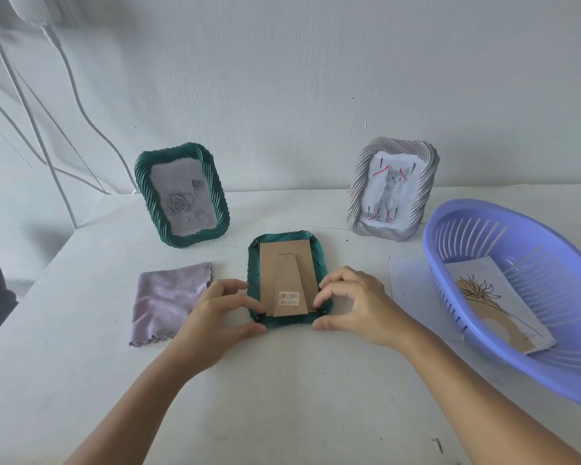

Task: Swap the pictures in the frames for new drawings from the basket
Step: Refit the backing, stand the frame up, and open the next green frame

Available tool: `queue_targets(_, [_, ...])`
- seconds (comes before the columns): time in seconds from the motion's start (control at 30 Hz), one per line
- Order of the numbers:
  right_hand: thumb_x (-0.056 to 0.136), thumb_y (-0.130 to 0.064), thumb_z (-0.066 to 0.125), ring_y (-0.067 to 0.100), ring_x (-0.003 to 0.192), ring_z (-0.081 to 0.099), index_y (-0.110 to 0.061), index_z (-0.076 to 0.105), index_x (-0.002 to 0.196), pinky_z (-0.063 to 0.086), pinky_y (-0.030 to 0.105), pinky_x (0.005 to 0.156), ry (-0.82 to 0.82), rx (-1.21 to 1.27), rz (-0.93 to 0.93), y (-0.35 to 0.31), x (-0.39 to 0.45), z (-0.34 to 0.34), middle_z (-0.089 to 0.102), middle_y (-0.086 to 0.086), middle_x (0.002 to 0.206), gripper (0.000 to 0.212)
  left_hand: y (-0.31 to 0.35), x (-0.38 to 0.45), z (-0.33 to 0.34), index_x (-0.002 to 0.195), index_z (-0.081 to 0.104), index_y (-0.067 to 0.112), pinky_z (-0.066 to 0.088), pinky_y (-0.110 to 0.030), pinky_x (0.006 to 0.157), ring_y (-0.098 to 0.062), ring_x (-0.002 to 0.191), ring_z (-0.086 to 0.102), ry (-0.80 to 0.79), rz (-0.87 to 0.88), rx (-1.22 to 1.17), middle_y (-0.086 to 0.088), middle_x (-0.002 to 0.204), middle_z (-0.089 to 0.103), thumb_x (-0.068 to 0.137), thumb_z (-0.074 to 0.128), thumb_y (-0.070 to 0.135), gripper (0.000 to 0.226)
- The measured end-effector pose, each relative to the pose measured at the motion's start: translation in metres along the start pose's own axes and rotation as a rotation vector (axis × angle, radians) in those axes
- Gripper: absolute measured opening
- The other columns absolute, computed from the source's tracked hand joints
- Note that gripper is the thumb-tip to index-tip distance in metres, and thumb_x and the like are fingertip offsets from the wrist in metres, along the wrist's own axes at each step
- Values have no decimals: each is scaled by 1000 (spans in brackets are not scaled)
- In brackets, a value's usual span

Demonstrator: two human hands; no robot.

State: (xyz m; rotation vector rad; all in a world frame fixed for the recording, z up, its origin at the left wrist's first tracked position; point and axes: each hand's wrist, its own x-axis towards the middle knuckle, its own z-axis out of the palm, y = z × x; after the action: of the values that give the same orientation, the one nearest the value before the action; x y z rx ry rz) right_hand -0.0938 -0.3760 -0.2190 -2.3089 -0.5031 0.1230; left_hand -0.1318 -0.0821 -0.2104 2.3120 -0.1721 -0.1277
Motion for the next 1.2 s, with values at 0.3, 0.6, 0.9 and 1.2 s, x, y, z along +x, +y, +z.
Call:
queue_targets(0.3, [65, -63, 84, -6, 118, 45, -51, 72, 91, 24, 43, 116, -4, 17, 7, -3, 1, -1, 54, -28, 116, 31, 7, 3, -5, 90, 74, 52, 26, -21, 106, 4, 128, 34, -97, -7, 48, 23, 130, 38, 79, 84, 40, 19])
queue_targets(0.6, [63, -67, 82, 0, 120, 46, -54, 72, 89, 25, 45, 116, -24, 38, 27, -2, 2, -1, 53, -30, 114, 30, 8, 2, -5, 88, 74, 51, 29, -29, 109, -7, 129, 36, -97, -6, 57, 21, 131, 37, 80, 83, 41, 15])
queue_targets(0.9, [74, -57, 81, -2, 123, 39, -54, 74, 82, 13, 39, 118, -88, -17, 31, -5, 1, -3, 45, -29, 117, 12, 8, 2, -4, 88, 74, 51, 29, -29, 109, -5, 129, 36, -81, 1, 58, 21, 130, 38, 80, 83, 42, 15])
queue_targets(1.2, [92, -43, 69, 5, 107, 58, -52, 68, 119, 42, 33, 106, 162, 186, 79, -6, 8, -9, 57, -16, 107, 28, 9, 11, -9, 132, 57, 46, 47, -29, 98, -3, 107, 55, 21, -3, 1, 13, 118, 54, 92, 70, 40, 43])
